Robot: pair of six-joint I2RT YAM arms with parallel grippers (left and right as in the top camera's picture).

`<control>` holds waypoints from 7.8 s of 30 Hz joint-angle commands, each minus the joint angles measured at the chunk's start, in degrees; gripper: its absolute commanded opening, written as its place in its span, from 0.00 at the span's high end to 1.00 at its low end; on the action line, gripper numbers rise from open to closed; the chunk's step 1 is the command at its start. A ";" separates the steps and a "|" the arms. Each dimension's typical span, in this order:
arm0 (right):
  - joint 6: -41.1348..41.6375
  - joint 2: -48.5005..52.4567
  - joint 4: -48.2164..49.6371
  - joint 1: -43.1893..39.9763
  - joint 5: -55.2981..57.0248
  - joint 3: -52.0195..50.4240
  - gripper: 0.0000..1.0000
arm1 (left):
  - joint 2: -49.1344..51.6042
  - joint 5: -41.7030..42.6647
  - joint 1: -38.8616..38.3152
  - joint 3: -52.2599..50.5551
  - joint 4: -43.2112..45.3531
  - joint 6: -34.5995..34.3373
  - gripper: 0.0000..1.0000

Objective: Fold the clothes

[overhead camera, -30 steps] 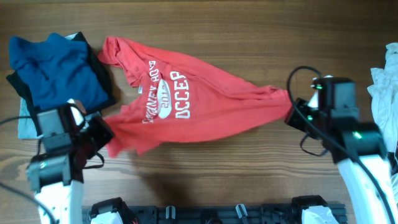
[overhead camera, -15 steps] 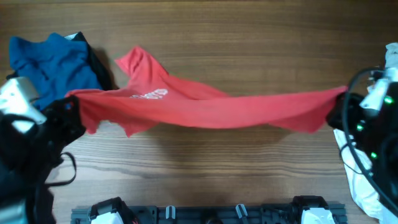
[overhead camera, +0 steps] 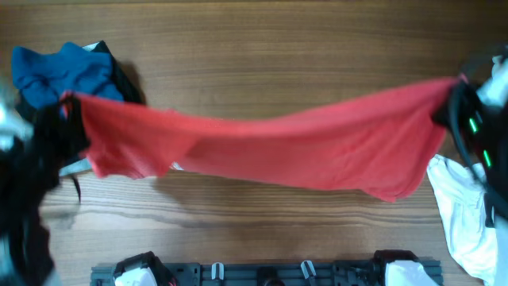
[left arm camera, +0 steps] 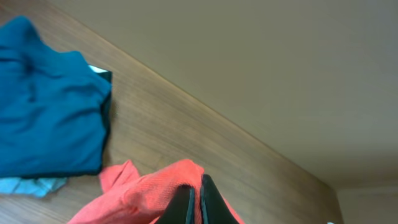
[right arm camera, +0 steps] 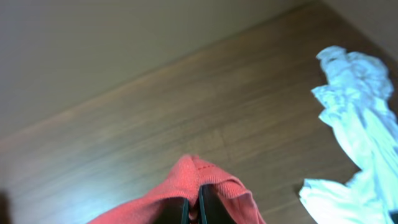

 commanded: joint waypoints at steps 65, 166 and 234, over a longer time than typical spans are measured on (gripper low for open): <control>-8.48 37.86 -17.29 -3.69 -10.64 -5.33 0.96 | 37.66 -10.05 -14.10 -11.91 -27.26 12.94 0.96; 2.54 -1.42 7.37 -16.24 -11.80 -46.64 0.96 | 21.05 -10.62 -14.14 -55.06 3.15 -12.61 0.70; 2.47 -1.42 7.56 -16.24 -10.49 -46.64 0.96 | 13.99 -11.63 -14.14 -60.61 6.16 -19.91 0.54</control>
